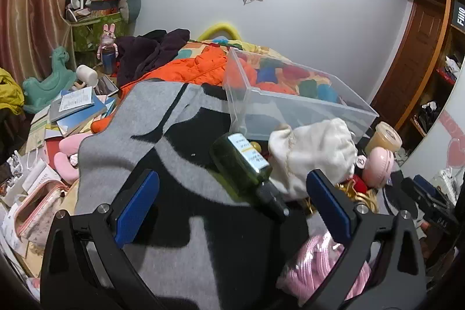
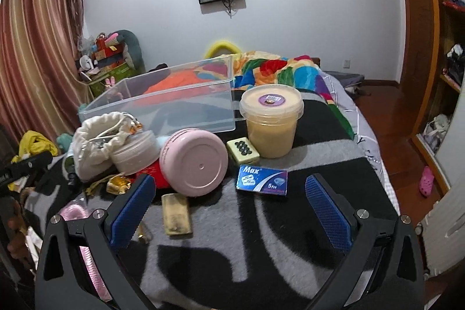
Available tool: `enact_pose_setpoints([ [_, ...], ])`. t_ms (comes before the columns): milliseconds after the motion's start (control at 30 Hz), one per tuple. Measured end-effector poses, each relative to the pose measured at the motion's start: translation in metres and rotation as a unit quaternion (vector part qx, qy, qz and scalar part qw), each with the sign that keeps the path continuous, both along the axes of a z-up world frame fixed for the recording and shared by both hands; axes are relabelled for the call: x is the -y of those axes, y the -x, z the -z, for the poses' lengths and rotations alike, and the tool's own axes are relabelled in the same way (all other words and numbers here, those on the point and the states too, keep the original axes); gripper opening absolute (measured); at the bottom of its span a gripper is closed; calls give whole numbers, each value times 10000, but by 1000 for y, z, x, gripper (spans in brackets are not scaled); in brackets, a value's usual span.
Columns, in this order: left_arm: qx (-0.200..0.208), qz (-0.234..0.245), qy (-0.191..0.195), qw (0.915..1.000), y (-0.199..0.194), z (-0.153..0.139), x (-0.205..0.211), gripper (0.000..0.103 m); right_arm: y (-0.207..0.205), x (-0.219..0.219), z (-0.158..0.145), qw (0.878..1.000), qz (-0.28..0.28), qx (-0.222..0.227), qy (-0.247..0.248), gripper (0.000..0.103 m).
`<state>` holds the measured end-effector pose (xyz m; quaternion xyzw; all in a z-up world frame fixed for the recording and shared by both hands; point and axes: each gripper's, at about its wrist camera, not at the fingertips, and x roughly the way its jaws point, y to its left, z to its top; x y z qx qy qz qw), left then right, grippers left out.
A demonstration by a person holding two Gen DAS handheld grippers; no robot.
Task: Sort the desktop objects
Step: 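Grasp the green glass bottle with the left tool while the right tool grasps the pink round container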
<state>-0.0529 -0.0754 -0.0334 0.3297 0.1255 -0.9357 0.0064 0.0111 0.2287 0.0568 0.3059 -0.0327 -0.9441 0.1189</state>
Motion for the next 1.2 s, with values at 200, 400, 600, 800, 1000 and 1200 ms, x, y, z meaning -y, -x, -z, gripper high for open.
enact_pose_setpoints([
  [200, 183, -35, -49, 9998, 26, 7, 0, 99, 16, 7, 0, 9998, -206, -5, -49, 103],
  [400, 483, -130, -528, 9974, 49, 16, 12, 84, 28, 20, 8, 9990, -427, 114, 16, 102],
  [600, 546, -119, -434, 9975, 59, 21, 4, 84, 38, 28, 16, 9982, -539, 263, 23, 94],
  [800, 735, -98, -328, 9967, 69, 29, -4, 80, 44, 33, 22, 9976, -588, 365, -42, 80],
  [1000, 783, -19, -152, 9968, 71, 31, -10, 58, 43, 36, 26, 9973, -610, 389, -91, 63],
  [1200, 610, -61, 197, 9979, 63, 28, -18, 58, 39, 30, 26, 9976, -585, 336, 135, 63],
])
